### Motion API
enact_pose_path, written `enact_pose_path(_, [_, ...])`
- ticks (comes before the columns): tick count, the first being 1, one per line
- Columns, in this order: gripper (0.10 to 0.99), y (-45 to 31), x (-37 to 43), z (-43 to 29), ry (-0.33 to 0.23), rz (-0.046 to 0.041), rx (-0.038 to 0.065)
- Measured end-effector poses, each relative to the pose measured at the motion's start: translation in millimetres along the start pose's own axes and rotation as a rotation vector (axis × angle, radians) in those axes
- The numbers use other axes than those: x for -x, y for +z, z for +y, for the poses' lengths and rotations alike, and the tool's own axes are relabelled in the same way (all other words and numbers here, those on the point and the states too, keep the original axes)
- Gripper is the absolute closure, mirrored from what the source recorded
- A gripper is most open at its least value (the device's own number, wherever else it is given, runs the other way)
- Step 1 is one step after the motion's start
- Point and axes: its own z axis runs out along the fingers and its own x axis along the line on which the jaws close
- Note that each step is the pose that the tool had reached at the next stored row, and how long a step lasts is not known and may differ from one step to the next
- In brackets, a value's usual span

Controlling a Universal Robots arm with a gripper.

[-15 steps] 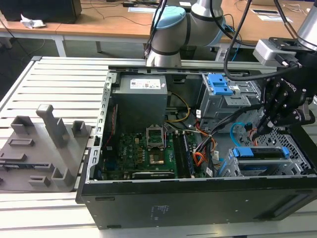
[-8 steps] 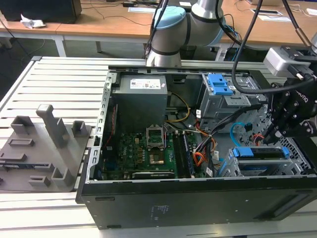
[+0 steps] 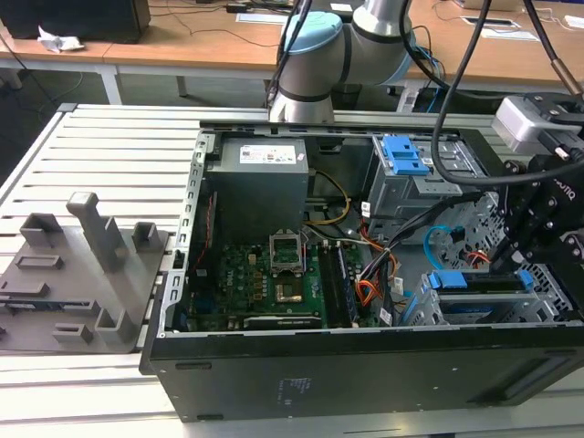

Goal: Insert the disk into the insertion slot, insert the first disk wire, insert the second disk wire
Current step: 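Insert the first disk wire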

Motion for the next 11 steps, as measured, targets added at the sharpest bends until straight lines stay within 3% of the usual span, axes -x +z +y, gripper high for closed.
enact_pose_path(11, [0.922,4.7,-0.4,-1.2,0.000,-0.0002,0.000])
